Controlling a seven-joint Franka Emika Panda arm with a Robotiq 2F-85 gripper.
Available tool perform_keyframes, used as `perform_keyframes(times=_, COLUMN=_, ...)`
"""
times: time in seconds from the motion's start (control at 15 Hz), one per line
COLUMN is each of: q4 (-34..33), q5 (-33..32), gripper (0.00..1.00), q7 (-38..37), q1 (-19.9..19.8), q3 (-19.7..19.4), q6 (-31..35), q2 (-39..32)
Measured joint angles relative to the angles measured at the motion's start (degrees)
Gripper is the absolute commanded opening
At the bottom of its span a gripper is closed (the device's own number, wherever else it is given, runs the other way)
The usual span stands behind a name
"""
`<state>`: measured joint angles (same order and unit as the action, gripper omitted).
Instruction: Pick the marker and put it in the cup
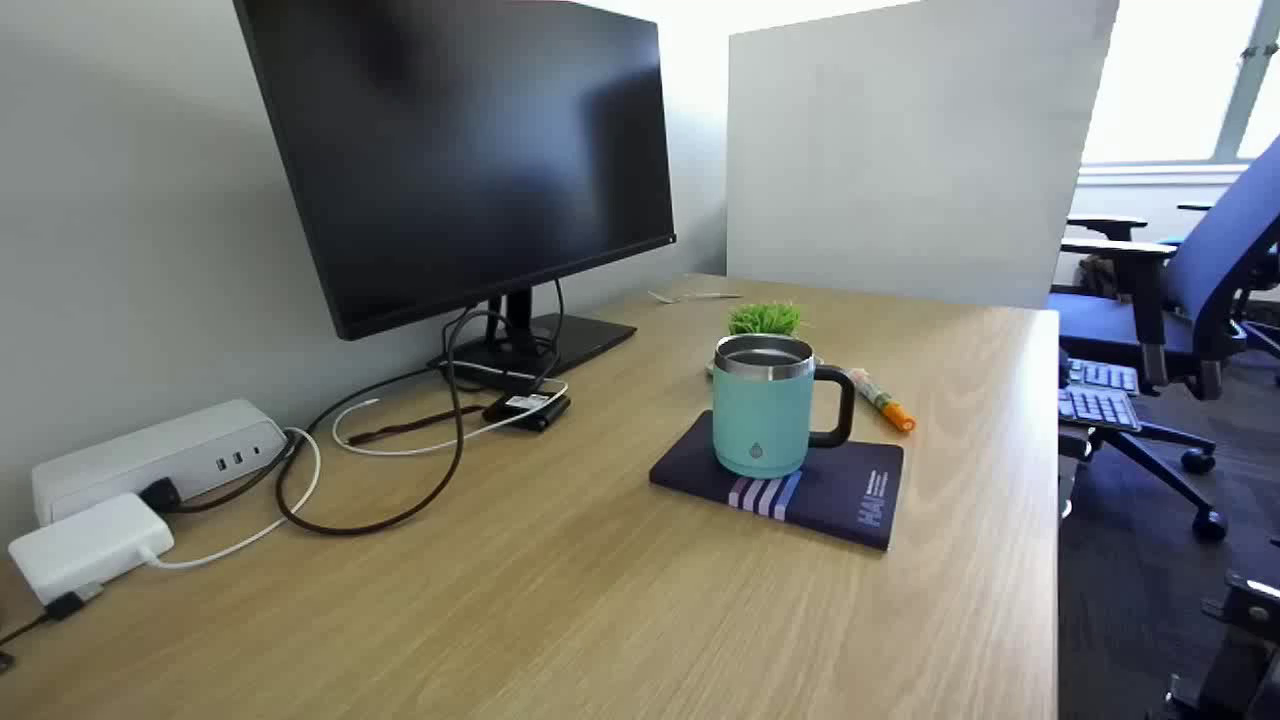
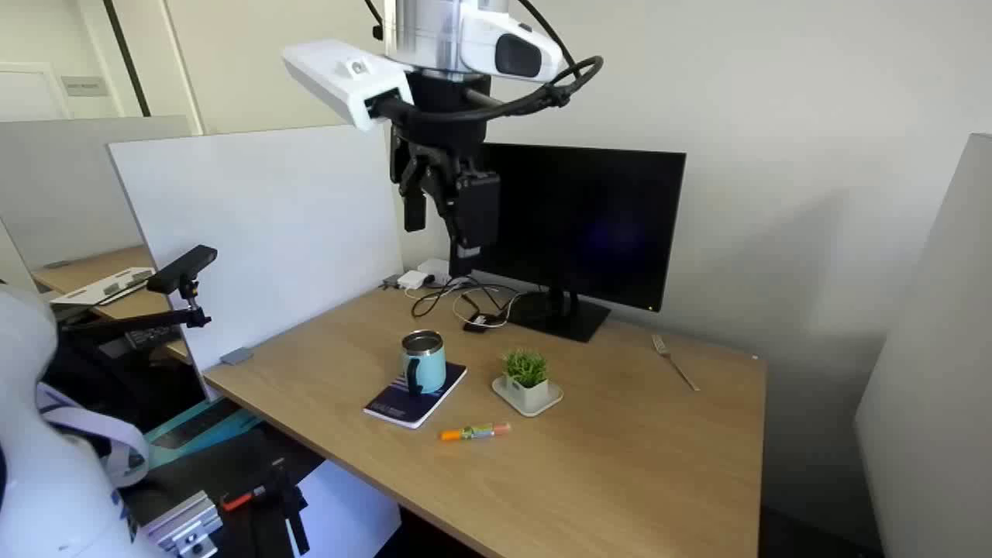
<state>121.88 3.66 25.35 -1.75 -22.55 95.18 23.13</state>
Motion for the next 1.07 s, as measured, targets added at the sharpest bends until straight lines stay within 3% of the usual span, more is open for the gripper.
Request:
perform_keyframes(times=0.73, q4=0.13, q5=0.01, gripper=1.00, q7=-0.52, q1=-0.33, q3=0.40, q6=0.37, q2=-0.19)
perform_keyframes(times=1.07, q4=2.98, q5=2.22, gripper=1.00, q7=-6.21, q1=-0.45, q3=2.70, q6=9.95, q2=-6.50)
